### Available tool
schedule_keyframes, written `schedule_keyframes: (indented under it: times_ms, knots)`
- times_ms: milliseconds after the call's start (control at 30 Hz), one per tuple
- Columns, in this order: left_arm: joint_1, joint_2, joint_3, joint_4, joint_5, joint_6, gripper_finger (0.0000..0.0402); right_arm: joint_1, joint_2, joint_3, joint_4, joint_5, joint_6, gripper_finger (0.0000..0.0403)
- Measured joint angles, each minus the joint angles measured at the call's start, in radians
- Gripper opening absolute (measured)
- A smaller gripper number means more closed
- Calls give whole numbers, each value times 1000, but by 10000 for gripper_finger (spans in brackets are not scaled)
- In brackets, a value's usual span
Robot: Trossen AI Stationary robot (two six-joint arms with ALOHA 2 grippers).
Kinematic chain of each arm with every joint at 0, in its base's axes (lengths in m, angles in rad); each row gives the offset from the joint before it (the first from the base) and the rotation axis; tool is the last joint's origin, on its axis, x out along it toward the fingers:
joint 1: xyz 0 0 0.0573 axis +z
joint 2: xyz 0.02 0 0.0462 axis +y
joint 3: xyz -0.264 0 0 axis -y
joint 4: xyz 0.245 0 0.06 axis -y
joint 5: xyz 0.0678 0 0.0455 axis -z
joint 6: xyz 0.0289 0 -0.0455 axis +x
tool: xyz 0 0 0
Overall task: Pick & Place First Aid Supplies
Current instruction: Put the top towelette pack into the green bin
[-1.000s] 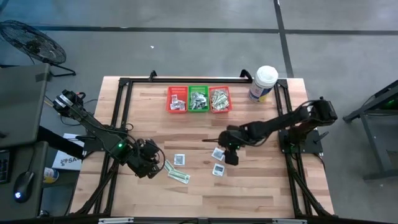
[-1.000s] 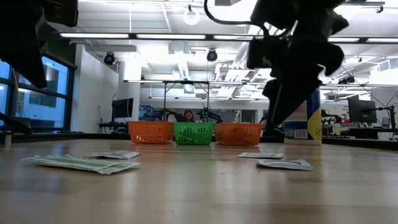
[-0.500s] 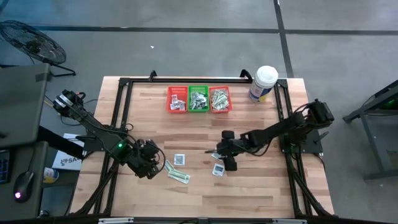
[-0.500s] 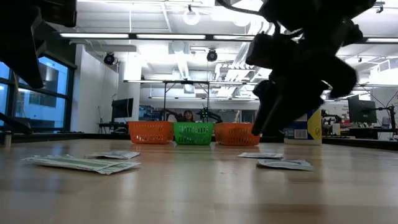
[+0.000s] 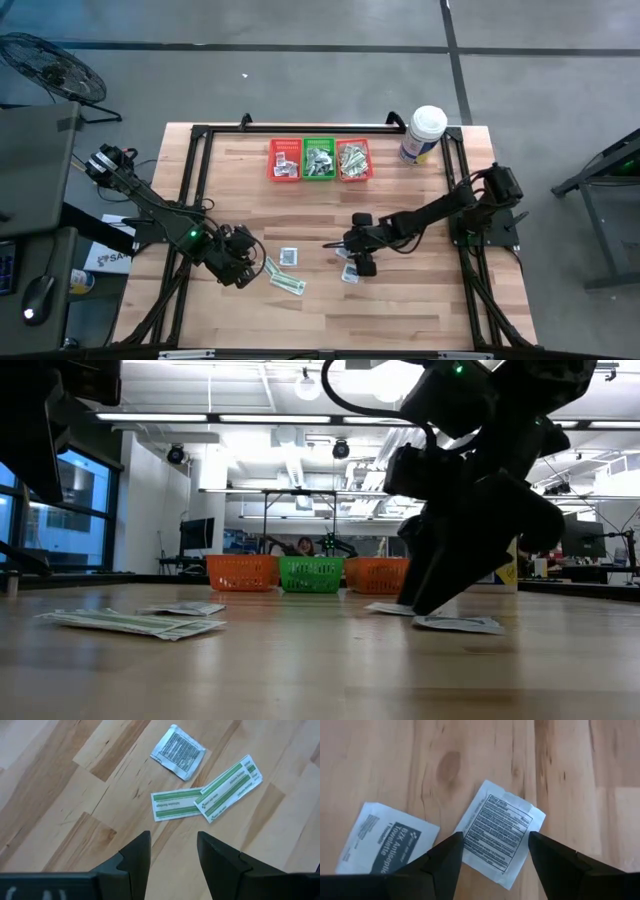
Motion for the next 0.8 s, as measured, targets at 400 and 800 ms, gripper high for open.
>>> schedule_keyframes:
  times_ms: [400, 800]
  knots:
    - [0, 0, 0, 3, 0, -10, 159, -1, 10, 1, -9, 17, 38, 132]
    - [0, 0, 0, 3, -10, -23, 159, -7, -6, -6, 19, 34, 138, 10]
